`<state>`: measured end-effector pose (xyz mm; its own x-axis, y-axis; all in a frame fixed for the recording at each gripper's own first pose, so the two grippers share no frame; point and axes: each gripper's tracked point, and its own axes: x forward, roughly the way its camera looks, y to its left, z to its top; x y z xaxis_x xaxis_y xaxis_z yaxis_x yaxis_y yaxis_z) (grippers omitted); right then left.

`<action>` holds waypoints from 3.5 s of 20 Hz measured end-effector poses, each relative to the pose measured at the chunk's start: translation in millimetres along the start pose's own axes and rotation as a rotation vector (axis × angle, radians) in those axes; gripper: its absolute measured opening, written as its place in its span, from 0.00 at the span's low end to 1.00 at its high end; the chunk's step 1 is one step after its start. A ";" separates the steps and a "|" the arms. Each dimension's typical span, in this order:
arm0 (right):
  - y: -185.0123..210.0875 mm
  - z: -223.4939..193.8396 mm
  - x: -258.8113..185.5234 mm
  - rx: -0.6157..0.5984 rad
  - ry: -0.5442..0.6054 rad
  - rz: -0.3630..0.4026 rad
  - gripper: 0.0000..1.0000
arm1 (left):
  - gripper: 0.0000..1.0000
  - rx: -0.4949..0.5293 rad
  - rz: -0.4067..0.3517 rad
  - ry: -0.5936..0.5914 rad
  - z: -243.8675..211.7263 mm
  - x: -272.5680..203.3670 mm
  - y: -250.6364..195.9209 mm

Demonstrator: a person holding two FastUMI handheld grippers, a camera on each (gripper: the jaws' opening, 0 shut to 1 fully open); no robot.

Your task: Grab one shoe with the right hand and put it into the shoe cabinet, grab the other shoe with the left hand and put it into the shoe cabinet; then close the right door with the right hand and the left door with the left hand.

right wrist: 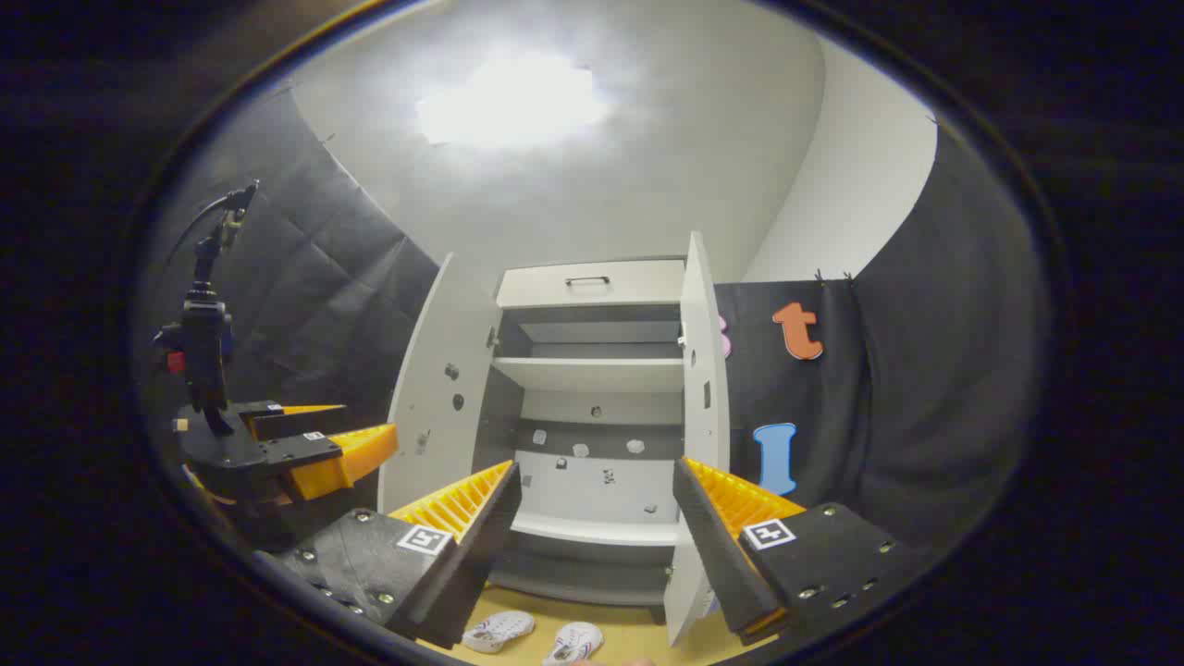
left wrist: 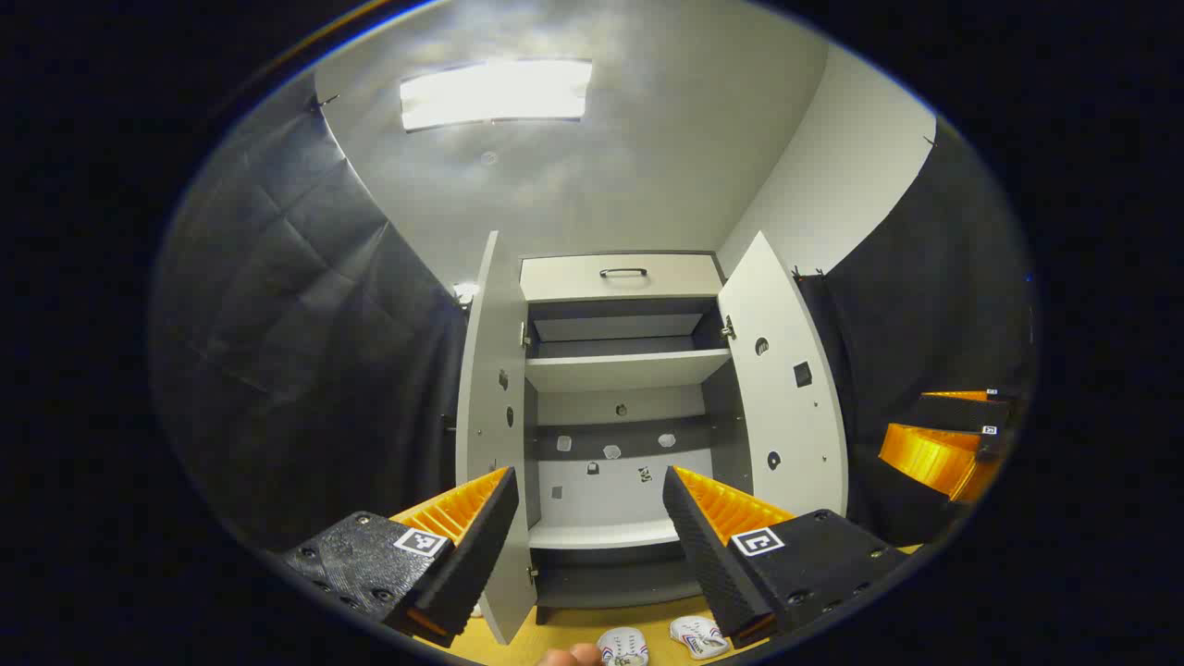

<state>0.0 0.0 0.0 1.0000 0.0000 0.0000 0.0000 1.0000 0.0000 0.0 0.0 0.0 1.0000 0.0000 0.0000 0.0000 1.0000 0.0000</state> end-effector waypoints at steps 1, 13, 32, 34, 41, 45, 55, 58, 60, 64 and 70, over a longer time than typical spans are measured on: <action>-3.2 -1.5 2.2 -0.005 0.003 -0.008 0.98 | 0.93 0.010 0.008 -0.005 1.8 3.8 1.4; -4.5 -56.3 23.7 -0.001 0.091 -0.027 0.98 | 0.97 0.009 0.034 0.004 -28.4 15.8 14.8; 51.1 -351.6 44.9 -0.008 0.566 0.004 0.89 | 0.97 -0.015 0.019 0.135 -139.3 25.8 45.1; 62.1 -388.3 39.7 -0.004 0.649 0.028 0.80 | 0.95 -0.013 0.018 0.131 -139.7 21.1 48.1; 70.7 -493.9 28.4 -0.053 0.890 0.039 0.63 | 0.97 0.001 -0.004 0.129 -140.0 6.7 51.2; 64.3 -532.0 25.9 -0.088 0.991 0.020 0.66 | 0.97 0.001 -0.011 0.132 -140.7 3.5 53.3; 72.3 -556.8 14.2 -0.300 1.034 0.018 0.26 | 0.97 -0.037 0.004 0.172 -160.1 0.1 63.0; 78.1 -557.3 18.9 -0.180 1.039 0.002 0.14 | 0.97 -0.023 0.011 0.189 -163.9 -3.7 69.4; 73.3 -554.2 14.1 -0.133 1.027 -0.004 0.01 | 0.97 -0.016 0.019 0.181 -161.6 -4.2 72.6; 74.2 -540.8 16.7 -0.021 0.979 -0.011 0.01 | 0.97 -0.015 0.013 0.172 -159.8 -5.2 72.9; 78.4 -474.4 52.9 0.015 0.818 -0.004 0.00 | 0.95 -0.028 0.004 0.187 -166.6 -4.0 73.9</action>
<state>52.9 78.4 -474.4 0.6839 0.0022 -0.7296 0.0096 0.9999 0.0121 -4.0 73.9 -166.6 0.9825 0.0015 -0.1862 -0.0068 0.9996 -0.0278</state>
